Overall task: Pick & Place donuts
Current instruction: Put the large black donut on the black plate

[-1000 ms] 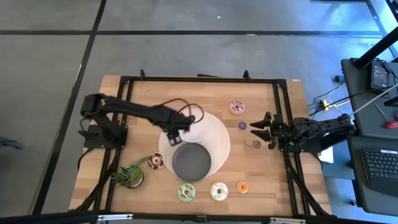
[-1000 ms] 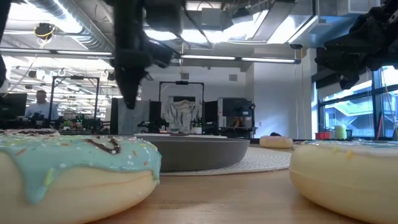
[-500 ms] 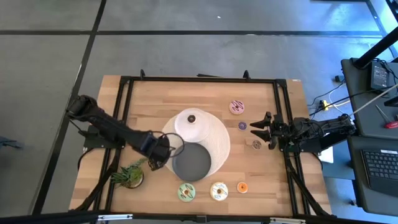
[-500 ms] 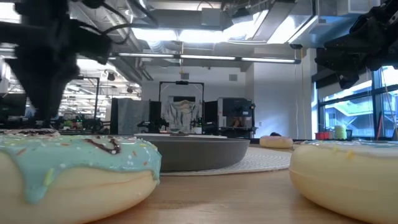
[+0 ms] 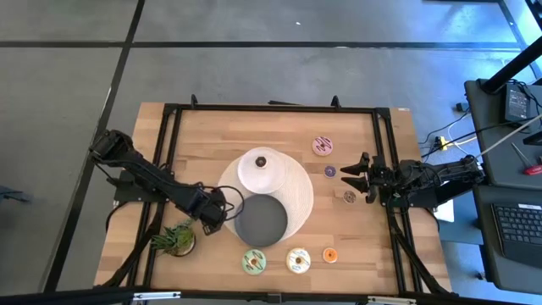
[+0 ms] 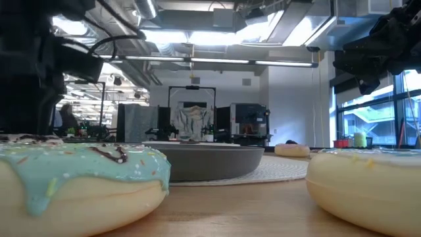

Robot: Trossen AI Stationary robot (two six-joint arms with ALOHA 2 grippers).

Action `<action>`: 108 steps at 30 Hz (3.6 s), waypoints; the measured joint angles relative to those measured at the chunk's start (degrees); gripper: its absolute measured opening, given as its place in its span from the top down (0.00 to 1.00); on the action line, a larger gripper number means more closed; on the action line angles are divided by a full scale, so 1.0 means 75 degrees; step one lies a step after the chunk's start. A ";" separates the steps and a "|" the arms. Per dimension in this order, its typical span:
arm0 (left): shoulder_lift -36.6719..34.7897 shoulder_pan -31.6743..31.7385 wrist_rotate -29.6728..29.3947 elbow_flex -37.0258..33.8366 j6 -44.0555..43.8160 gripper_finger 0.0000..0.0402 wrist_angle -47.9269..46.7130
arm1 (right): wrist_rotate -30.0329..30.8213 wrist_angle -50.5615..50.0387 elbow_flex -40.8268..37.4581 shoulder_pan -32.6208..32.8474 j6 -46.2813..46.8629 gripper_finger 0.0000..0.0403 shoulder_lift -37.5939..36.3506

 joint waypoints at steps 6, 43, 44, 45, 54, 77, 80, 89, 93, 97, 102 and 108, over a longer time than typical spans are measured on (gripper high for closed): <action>0.0000 0.0006 0.0116 -0.0247 -0.0050 0.63 0.0339 | 0.0000 0.0002 0.0000 0.0003 -0.0003 0.53 0.0000; -0.0008 0.1817 -0.0114 0.1842 0.3281 0.94 0.1602 | 0.0000 0.0002 0.0000 0.0000 -0.0016 0.53 0.0000; 0.0223 0.1862 -0.0103 0.2024 0.3322 0.94 0.1624 | 0.0000 0.0003 0.0000 0.0000 -0.0015 0.53 0.0000; 0.0458 0.1913 -0.0094 0.2207 0.3389 0.94 0.1608 | 0.0000 0.0004 0.0000 0.0000 -0.0013 0.53 0.0000; 0.2105 0.2304 0.0528 0.3237 0.4093 0.94 0.1394 | 0.0001 0.0003 0.0000 0.0002 0.0012 0.53 0.0000; 0.2407 0.2460 0.0635 0.3285 0.4163 0.89 0.1560 | 0.0000 0.0002 0.0000 0.0002 -0.0017 0.53 0.0000; 0.2407 0.2460 0.0632 0.3285 0.4164 0.90 0.1562 | 0.0000 0.0001 0.0000 0.0000 -0.0015 0.53 0.0000; 0.2407 0.2460 0.0476 0.3285 0.4143 0.86 0.1560 | 0.0001 0.0003 0.0000 0.0001 -0.0015 0.53 0.0000; 0.2407 0.2461 0.0434 0.3285 0.4143 0.81 0.1560 | 0.0000 0.0003 0.0000 0.0003 -0.0012 0.53 0.0000; 0.2407 0.2460 0.0432 0.3285 0.4148 0.76 0.1560 | 0.0000 0.0001 0.0000 0.0003 -0.0013 0.53 0.0000; 0.2407 0.2462 0.0431 0.3285 0.4186 0.70 0.1529 | 0.0003 0.0003 0.0000 0.0002 -0.0012 0.53 0.0000; 0.2407 0.2513 0.0425 0.3285 0.4614 0.67 0.1387 | 0.0001 0.0002 0.0000 0.0002 -0.0012 0.53 0.0000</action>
